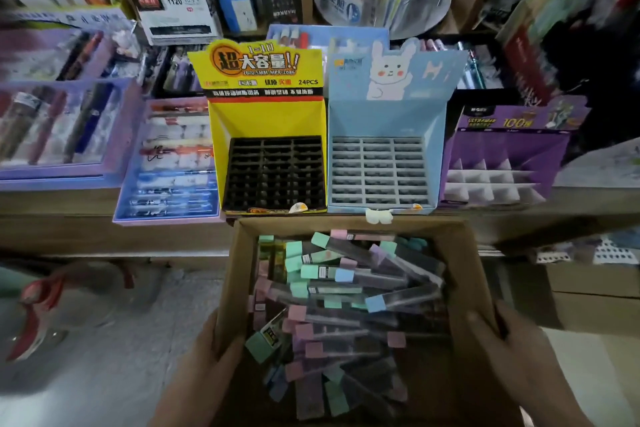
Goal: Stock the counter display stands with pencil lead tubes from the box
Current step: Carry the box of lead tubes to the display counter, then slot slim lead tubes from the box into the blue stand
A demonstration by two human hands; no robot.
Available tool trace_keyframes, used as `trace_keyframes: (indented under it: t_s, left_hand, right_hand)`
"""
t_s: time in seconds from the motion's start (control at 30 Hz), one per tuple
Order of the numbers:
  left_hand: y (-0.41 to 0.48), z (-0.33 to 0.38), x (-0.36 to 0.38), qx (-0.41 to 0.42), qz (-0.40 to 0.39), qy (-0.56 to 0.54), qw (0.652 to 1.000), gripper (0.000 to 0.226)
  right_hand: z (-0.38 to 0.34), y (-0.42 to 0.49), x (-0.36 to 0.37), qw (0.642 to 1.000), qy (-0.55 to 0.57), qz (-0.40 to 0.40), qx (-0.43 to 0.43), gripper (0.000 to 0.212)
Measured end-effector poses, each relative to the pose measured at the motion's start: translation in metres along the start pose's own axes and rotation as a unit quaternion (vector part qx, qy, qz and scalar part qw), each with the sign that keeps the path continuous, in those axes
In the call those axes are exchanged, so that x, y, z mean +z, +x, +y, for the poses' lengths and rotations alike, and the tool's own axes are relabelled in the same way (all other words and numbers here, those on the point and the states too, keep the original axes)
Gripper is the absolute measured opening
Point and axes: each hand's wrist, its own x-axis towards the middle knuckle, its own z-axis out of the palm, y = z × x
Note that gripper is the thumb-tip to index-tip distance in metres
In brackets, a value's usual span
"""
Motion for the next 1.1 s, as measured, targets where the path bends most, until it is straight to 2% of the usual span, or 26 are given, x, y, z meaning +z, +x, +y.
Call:
trace_keyframes:
  t_s: [0.03,0.13,0.3,0.43,0.63,0.77,0.9,1.0,1.03,1.1]
  left_hand:
    - [0.006,0.006,0.0,0.024,0.01,0.002,1.0,0.048]
    - [0.028,0.02,0.0,0.102,0.053,0.011,0.993,0.034]
    - [0.062,0.023,0.004,0.169,0.112,0.061,0.977,0.009]
    - [0.071,0.014,0.01,0.189,0.145,0.074,0.968,0.014]
    - [0.075,0.013,0.013,0.224,0.154,0.079,0.959,0.012]
    - [0.073,0.015,0.012,0.209,0.147,0.075,0.964,0.006]
    - [0.063,0.018,0.013,0.221,0.188,0.082,0.954,0.013]
    - [0.046,0.023,0.013,0.27,0.239,0.113,0.926,0.009]
    - [0.041,0.025,0.013,0.298,0.265,0.142,0.906,0.01]
    - [0.035,0.029,0.014,0.365,0.285,0.196,0.865,0.033]
  right_hand:
    - [-0.003,0.01,0.0,1.0,-0.001,0.001,-0.014,0.007]
    - [-0.007,0.034,0.005,0.999,0.005,0.02,-0.039,0.027]
    - [-0.001,0.054,0.013,0.995,-0.018,0.061,-0.076,0.03]
    - [0.01,0.064,0.02,0.991,-0.026,0.084,-0.104,0.024]
    - [0.007,0.06,0.021,0.987,-0.031,0.092,-0.127,0.032]
    - [0.003,0.055,0.023,0.983,-0.032,0.103,-0.147,0.034]
    - [0.0,0.05,0.023,0.982,-0.044,0.114,-0.146,0.031]
    - [-0.001,0.042,0.025,0.968,-0.066,0.161,-0.18,0.014]
    - [-0.002,0.038,0.025,0.955,-0.075,0.193,-0.211,0.019]
    - [-0.005,0.03,0.022,0.931,-0.076,0.22,-0.283,0.039]
